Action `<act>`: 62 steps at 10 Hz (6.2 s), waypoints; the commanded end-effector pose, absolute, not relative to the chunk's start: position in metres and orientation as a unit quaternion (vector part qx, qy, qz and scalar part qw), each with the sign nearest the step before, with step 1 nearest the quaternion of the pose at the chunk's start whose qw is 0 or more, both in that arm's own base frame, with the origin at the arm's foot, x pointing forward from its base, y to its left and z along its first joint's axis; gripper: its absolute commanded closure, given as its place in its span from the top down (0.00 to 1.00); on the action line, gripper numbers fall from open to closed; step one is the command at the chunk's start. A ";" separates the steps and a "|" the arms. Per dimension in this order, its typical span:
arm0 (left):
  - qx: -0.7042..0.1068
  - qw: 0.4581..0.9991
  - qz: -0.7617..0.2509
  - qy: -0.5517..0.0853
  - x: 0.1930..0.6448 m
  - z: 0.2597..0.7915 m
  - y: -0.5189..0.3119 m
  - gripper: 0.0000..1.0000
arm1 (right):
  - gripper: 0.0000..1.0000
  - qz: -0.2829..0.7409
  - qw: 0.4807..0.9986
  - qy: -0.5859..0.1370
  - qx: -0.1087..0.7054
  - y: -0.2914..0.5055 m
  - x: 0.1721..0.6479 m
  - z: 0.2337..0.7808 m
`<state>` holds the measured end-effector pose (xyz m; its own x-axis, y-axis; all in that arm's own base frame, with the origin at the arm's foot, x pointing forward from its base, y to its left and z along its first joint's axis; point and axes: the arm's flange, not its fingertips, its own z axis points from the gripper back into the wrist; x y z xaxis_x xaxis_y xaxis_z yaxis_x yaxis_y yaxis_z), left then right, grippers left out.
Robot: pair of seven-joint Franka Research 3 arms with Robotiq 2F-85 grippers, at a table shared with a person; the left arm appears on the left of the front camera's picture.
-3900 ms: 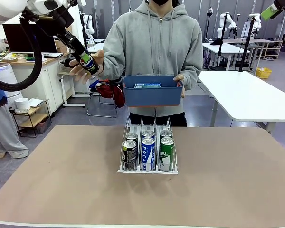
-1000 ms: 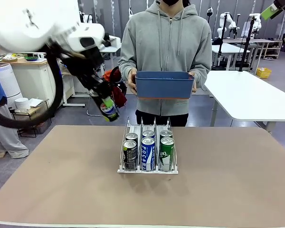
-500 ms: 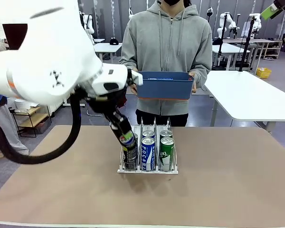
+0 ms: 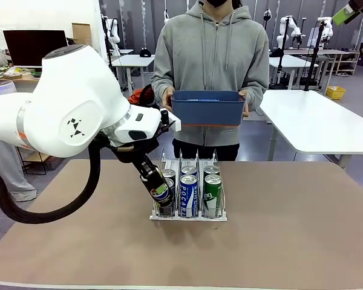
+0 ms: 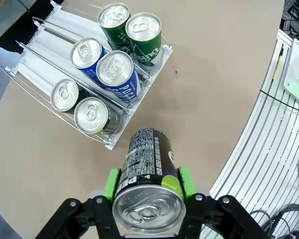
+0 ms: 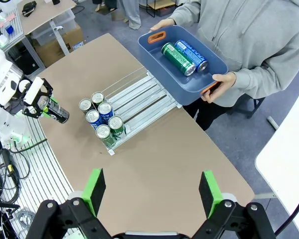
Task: Fill the beverage cans into the dispenser.
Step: Place the picked Pepsi coke in the line of the Automatic Can Dispenser with the same cans.
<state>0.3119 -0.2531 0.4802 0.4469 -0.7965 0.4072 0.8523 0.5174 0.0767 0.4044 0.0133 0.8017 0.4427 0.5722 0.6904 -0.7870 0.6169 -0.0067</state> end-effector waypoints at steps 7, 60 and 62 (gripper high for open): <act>-0.048 0.856 -0.477 -0.196 0.320 0.473 -0.265 0.58 | 1.00 0.406 0.835 -0.335 0.161 0.013 0.403 0.801; 0.029 0.906 -0.390 -0.163 0.399 0.412 -0.295 1.00 | 1.00 0.406 0.835 -0.335 0.161 0.013 0.403 0.801; 0.002 0.897 -0.420 -0.138 0.411 0.418 -0.298 1.00 | 1.00 0.406 0.835 -0.335 0.161 0.013 0.403 0.801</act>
<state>0.4061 -0.2971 0.4197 0.6204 -0.7407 0.2579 0.7371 0.6630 0.1309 0.4045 0.0133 0.8017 0.4427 0.5723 0.6903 -0.7870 0.6169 -0.0067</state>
